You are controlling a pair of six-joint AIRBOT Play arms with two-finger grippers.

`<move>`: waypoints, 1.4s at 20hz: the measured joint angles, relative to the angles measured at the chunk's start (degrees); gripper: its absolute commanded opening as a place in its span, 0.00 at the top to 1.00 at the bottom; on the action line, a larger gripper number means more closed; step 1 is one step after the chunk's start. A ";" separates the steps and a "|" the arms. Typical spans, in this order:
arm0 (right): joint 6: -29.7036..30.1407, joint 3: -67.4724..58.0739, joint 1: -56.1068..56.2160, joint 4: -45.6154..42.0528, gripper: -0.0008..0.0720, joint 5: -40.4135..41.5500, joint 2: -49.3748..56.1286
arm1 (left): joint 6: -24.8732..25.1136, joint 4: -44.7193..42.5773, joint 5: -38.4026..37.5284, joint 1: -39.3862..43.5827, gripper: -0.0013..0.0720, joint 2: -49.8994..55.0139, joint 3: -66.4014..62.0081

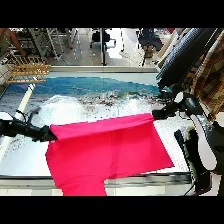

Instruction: Fold the clothes and pants, and hang the long-sleeved shirts on hangers.

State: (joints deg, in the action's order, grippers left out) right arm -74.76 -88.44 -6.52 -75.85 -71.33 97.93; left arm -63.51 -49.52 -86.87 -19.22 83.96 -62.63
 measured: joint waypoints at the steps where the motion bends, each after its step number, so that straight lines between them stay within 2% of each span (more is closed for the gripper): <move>1: 0.37 0.04 -0.07 -0.04 0.96 -1.09 0.22 | -0.50 -1.51 -0.42 0.24 0.98 -0.02 1.62; 2: 0.83 0.13 -0.11 -0.07 0.95 -2.27 0.44 | -0.85 -2.89 -0.52 0.37 0.98 -0.04 2.91; 3: 1.40 0.22 -0.13 -0.07 0.75 -3.41 0.61 | -1.01 -4.28 -0.66 0.48 0.84 -0.04 3.93; 4: 1.99 0.31 -0.15 -0.26 0.28 -4.90 0.74 | -1.09 -5.42 -0.63 0.52 0.58 -0.11 4.61; 5: 2.45 0.42 -0.26 -0.52 0.23 -6.38 0.81 | -1.36 -6.54 -0.48 0.42 0.44 -0.13 5.14; 6: 2.97 0.59 -0.46 -0.68 0.31 -7.89 0.85 | -1.68 -7.17 -0.33 0.22 0.44 -0.13 5.46; 10: 4.44 4.68 -4.28 -0.66 0.31 -13.92 0.68 | -4.98 -10.08 -0.57 -0.85 0.44 -1.42 7.15; 13: 6.80 11.19 -9.70 1.92 0.31 -16.87 -0.13 | -7.48 -11.28 1.29 -1.22 0.44 -6.69 11.80; 17: 11.08 19.15 -16.17 5.90 0.31 -18.32 -1.09 | -11.72 -11.85 4.11 -1.33 0.44 -17.59 22.23; 21: 15.37 22.95 -19.26 7.65 0.31 -19.63 -1.42 | -15.15 -12.07 3.76 -0.35 0.44 -26.60 30.95; 28: 18.38 24.33 -20.33 4.85 0.31 -19.91 -1.44 | -20.28 -13.55 0.44 3.63 0.41 -33.46 39.74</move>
State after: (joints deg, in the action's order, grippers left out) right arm -56.38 -64.12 -26.85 -71.00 -91.24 96.49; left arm -83.79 -63.07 -86.43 -15.59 50.50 -22.90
